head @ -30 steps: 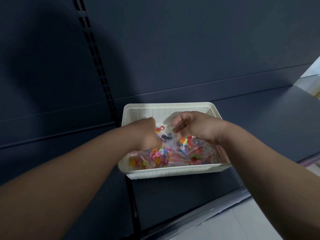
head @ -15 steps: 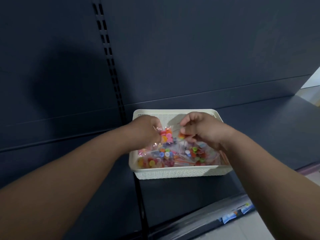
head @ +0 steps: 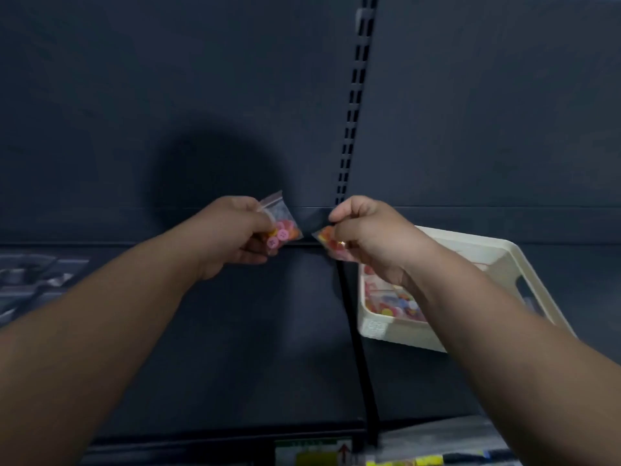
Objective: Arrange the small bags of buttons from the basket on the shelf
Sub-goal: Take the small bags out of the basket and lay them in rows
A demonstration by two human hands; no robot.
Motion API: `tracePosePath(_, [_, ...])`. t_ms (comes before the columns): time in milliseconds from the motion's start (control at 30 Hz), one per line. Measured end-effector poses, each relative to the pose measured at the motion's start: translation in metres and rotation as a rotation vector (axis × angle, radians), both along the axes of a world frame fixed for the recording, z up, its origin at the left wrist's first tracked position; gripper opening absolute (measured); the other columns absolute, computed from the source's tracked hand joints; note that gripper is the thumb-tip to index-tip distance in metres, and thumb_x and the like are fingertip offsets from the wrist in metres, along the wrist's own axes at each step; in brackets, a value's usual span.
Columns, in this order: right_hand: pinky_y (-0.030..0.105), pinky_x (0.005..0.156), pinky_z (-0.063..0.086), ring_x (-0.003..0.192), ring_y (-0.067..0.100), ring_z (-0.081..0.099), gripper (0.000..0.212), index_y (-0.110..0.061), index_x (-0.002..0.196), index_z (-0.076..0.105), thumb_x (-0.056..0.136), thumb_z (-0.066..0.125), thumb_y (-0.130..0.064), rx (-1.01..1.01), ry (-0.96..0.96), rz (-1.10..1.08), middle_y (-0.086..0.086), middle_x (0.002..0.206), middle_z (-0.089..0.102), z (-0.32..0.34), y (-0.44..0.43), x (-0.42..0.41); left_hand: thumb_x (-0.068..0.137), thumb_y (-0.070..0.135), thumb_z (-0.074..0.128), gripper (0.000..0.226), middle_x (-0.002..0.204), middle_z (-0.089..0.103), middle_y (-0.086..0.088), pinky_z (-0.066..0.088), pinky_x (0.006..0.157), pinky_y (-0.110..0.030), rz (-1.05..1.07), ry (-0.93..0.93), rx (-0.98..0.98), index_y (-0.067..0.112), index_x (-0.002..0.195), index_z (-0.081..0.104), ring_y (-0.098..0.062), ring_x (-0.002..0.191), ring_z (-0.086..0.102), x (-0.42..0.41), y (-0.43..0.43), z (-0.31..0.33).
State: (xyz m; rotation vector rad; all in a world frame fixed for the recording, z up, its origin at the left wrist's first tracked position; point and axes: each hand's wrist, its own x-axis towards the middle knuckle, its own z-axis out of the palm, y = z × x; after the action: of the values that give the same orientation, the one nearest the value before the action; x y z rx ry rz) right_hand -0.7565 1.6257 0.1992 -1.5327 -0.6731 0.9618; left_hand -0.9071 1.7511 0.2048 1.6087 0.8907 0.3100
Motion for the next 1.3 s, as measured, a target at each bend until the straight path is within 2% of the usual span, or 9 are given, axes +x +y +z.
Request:
tracePosePath(300, [0.016, 0.059, 0.051, 0.075, 0.014, 0.059, 0.039, -0.013, 0.1, 0.062, 0.079, 0.05, 0.018, -0.225, -0.191, 0.214, 0.007, 0.089, 0.06, -0.049, 0.062, -0.089, 0.089, 0.004, 0.054, 0.01, 0.089, 0.07, -0.015, 0.05, 0.059, -0.026, 0.049, 0.206, -0.008, 0.01, 0.091, 0.061, -0.018, 0.067, 0.062, -0.096, 0.041, -0.043])
tracePosePath(400, [0.011, 0.053, 0.048, 0.07, 0.01, 0.059, 0.033, -0.008, 0.102, 0.062, 0.083, 0.051, 0.017, -0.278, -0.16, 0.262, 0.003, 0.081, 0.062, -0.061, 0.062, -0.105, 0.086, -0.002, 0.057, 0.012, 0.084, 0.067, -0.014, 0.051, 0.055, -0.025, 0.041, 0.251, -0.036, 0.01, 0.084, 0.057, -0.019, 0.067, 0.063, -0.113, 0.04, -0.06])
tracePosePath(567, [0.019, 0.067, 0.051, 0.077, 0.012, 0.06, 0.032, -0.012, 0.098, 0.065, 0.084, 0.052, 0.013, -0.356, -0.262, 0.303, 0.001, 0.086, 0.063, -0.078, 0.056, -0.121, 0.084, -0.001, 0.061, 0.015, 0.078, 0.066, -0.013, 0.054, 0.056, -0.027, -0.018, 0.304, -0.11, 0.01, 0.088, 0.052, -0.019, 0.062, 0.064, -0.125, 0.029, -0.083])
tracePosePath(700, [0.019, 0.063, 0.048, 0.069, 0.011, 0.058, 0.03, -0.02, 0.094, 0.064, 0.086, 0.052, 0.007, -0.392, -0.411, 0.301, -0.001, 0.086, 0.062, -0.092, 0.041, -0.128, 0.078, 0.016, 0.07, 0.023, 0.083, 0.065, -0.009, 0.051, 0.066, -0.032, -0.137, 0.457, 0.169, 0.017, 0.09, 0.051, -0.024, 0.075, 0.066, -0.127, 0.019, -0.098])
tracePosePath(833, [0.02, 0.087, 0.046, 0.096, 0.014, 0.059, 0.029, -0.019, 0.111, 0.064, 0.084, 0.066, -0.009, -0.322, -0.756, 0.219, -0.004, 0.105, 0.057, -0.105, 0.022, -0.126, 0.074, 0.033, 0.074, 0.042, 0.102, 0.055, -0.002, 0.044, 0.071, -0.032, -0.114, 0.496, 0.558, 0.017, 0.105, 0.051, -0.023, 0.091, 0.056, -0.136, 0.007, -0.1])
tracePosePath(933, [0.025, 0.093, 0.041, 0.104, 0.018, 0.053, 0.022, -0.023, 0.101, 0.068, 0.08, 0.071, -0.014, -0.266, -0.98, 0.318, -0.005, 0.105, 0.059, -0.105, 0.002, -0.119, 0.082, 0.035, 0.066, 0.033, 0.106, 0.05, -0.004, 0.044, 0.079, -0.034, -0.102, 0.476, 0.753, 0.019, 0.108, 0.054, -0.025, 0.099, 0.051, -0.135, -0.011, -0.1])
tracePosePath(1067, [0.019, 0.095, 0.032, 0.113, 0.019, 0.049, 0.021, -0.024, 0.102, 0.071, 0.086, 0.062, -0.013, -0.279, -1.176, 0.539, -0.009, 0.123, 0.061, -0.113, -0.027, -0.109, 0.094, 0.026, 0.048, 0.023, 0.113, 0.053, -0.004, 0.042, 0.083, -0.031, -0.208, 0.51, 0.766, 0.017, 0.11, 0.062, -0.024, 0.105, 0.047, -0.13, -0.042, -0.11])
tracePosePath(1200, [0.009, 0.093, 0.023, 0.115, 0.003, 0.041, 0.033, -0.027, 0.108, 0.071, 0.091, 0.052, -0.006, -0.267, -1.173, 0.539, -0.013, 0.137, 0.053, -0.112, -0.062, -0.092, 0.097, 0.018, 0.042, 0.03, 0.122, 0.051, 0.001, 0.042, 0.093, -0.032, -0.311, 0.465, 0.716, 0.021, 0.12, 0.061, -0.021, 0.111, 0.042, -0.121, -0.075, -0.111])
tracePosePath(1300, [0.006, 0.095, 0.025, 0.122, 0.008, 0.046, 0.032, -0.022, 0.106, 0.072, 0.091, 0.052, -0.003, -0.264, -1.148, 0.526, -0.009, 0.136, 0.055, -0.109, -0.081, -0.079, 0.097, 0.015, 0.041, 0.031, 0.122, 0.052, -0.001, 0.042, 0.095, -0.035, -0.363, 0.464, 0.718, 0.021, 0.118, 0.062, -0.021, 0.111, 0.043, -0.115, -0.091, -0.109])
